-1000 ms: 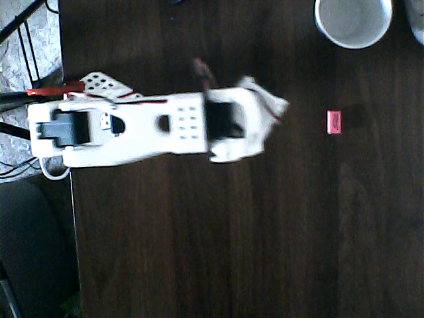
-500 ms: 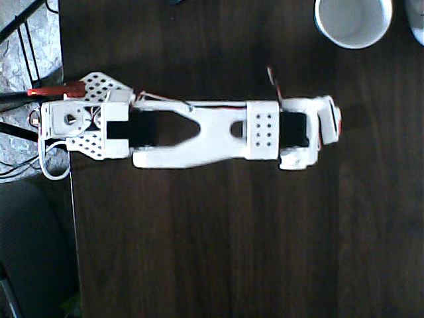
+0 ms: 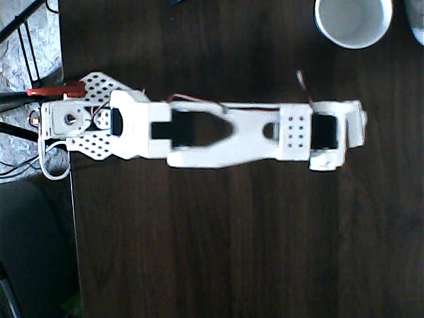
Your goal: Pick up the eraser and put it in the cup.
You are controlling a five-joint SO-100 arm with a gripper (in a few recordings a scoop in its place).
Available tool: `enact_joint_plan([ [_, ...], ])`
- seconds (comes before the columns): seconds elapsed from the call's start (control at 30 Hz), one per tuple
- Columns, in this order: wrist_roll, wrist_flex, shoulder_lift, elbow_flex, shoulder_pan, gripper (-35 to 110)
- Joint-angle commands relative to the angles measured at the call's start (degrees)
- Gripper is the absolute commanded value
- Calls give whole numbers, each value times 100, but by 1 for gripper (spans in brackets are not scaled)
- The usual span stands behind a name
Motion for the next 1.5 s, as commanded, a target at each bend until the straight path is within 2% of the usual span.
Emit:
enact_joint_plan([
  [0.0, -44, 185, -53, -396, 193, 19],
  [0.37, -70, 202, -519, -457, 466, 19],
  [0.7, 202, 659, -650, -431, 325, 19],
  [1.07, 141, 519, -1090, -439, 483, 17],
  [1.23, 97, 387, -1222, -448, 563, 0],
  [1.47, -70, 475, -1195, -562, 571, 0],
])
